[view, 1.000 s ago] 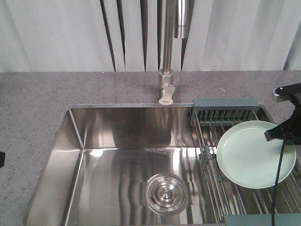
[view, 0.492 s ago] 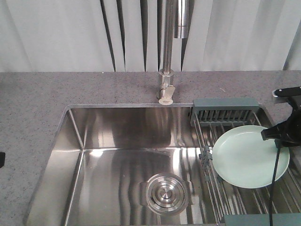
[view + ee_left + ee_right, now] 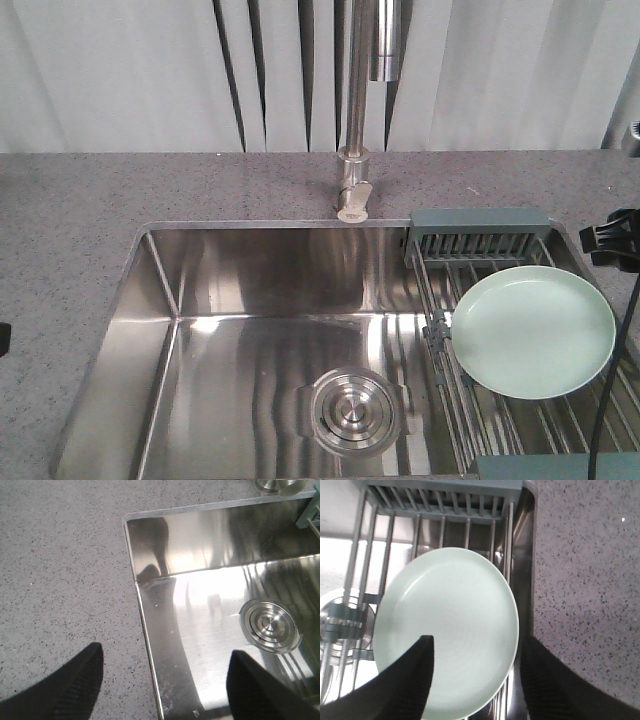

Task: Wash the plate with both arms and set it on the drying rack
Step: 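Lower the plate onto the wire drying rack with the right gripper, then open the right gripper and lift it off the plate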

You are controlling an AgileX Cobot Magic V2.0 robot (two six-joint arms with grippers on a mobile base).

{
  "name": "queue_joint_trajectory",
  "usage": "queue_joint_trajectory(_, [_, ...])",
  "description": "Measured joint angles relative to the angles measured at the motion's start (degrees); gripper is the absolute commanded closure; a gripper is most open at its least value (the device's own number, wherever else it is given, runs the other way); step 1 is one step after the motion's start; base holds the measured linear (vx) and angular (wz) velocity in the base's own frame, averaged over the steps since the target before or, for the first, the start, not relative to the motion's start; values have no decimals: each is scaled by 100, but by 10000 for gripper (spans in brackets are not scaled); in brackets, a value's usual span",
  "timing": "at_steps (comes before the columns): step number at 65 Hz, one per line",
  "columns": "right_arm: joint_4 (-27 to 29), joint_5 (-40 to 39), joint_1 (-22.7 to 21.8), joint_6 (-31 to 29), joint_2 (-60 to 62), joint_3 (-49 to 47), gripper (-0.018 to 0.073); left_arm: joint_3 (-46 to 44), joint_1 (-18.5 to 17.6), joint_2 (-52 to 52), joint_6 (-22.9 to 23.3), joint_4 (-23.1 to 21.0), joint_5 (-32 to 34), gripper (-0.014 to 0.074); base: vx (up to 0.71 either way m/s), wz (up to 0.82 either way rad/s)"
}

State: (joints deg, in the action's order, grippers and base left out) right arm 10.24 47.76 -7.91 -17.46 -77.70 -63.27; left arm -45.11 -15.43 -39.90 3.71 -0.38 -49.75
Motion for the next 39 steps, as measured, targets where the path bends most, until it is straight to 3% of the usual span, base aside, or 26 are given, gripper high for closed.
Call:
queue_joint_trajectory(8, [224,99,56,-189,400,0,177,0,0,0,0,0,0,111,0,0])
queue_joint_trajectory(15, [176,173,398,-187,643,0,177,0,0,0,0,0,0,111,0,0])
queue_joint_trajectory(29, [-179,385,1211,330,1051,13,177,0,0,0,0,0,0,111,0,0])
queue_joint_trajectory(39, [-186,251,1465,626,1609,573,177,0,0,0,0,0,0,111,0,0])
